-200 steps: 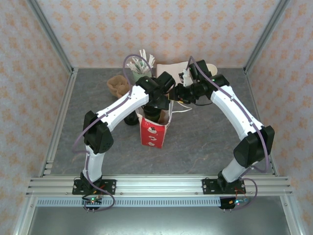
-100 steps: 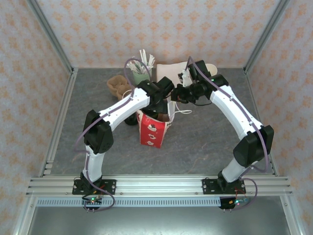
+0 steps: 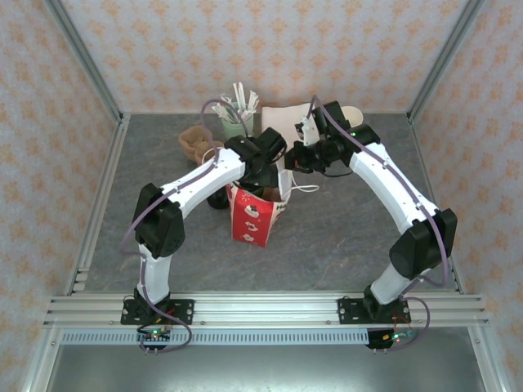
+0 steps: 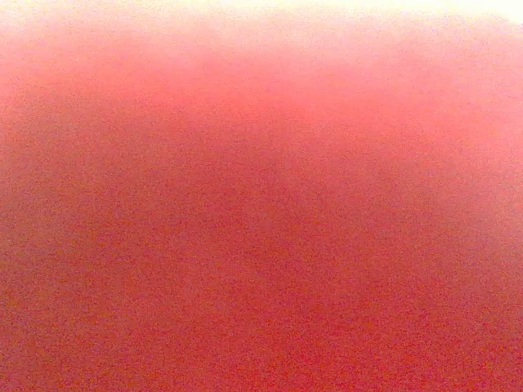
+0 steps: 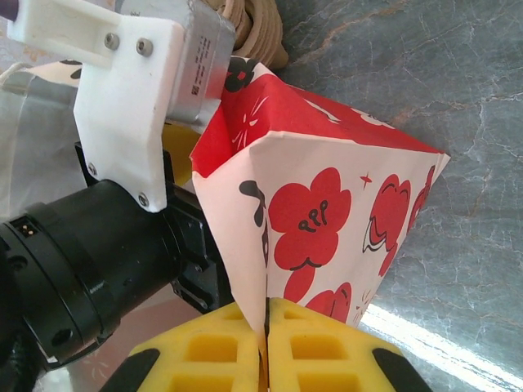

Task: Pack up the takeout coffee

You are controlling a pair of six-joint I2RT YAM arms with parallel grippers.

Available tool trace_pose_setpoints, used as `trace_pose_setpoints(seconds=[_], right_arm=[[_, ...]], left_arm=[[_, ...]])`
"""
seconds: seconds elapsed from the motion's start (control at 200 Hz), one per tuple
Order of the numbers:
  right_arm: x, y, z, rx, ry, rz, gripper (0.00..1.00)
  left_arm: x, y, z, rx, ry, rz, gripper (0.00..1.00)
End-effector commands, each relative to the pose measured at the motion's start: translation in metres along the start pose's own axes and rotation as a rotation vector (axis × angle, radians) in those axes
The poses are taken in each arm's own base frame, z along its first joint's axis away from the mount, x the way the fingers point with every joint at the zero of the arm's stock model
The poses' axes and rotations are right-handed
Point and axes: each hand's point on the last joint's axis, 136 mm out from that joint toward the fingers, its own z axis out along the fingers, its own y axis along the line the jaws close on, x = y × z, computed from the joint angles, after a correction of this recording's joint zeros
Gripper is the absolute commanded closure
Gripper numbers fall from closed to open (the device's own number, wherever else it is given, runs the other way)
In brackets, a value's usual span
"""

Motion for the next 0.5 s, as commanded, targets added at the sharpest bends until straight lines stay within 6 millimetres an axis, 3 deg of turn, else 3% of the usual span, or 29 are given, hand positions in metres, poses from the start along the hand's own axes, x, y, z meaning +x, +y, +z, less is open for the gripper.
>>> trace_pose_setpoints(seconds=[0.0, 0.16, 0.29, 0.385, 0.49], right_arm=[[-0.002, 0.002, -0.006, 0.014, -0.013, -0.028, 0.90], [-0.002, 0.004, -0.006, 0.014, -0.017, -0.038, 0.90], [-0.003, 0.004, -0.006, 0.013, -0.021, -0.042, 0.90], [-0.004, 0.004, -0.006, 0.013, -0.020, -0.046, 0.90], [-0.005, 0.004, -0.006, 0.016, -0.021, -0.050, 0.90]], left_arm=[[0.007, -0.006, 0.013, 0.042, 0.047, -0.018, 0.09], [0.004, -0.015, 0.009, 0.093, 0.040, -0.024, 0.25], [0.005, -0.016, 0.009, 0.095, 0.045, -0.023, 0.32], [0.006, -0.016, 0.010, 0.094, 0.053, -0.017, 0.33], [0.008, -0.015, 0.012, 0.077, 0.066, 0.001, 0.23]])
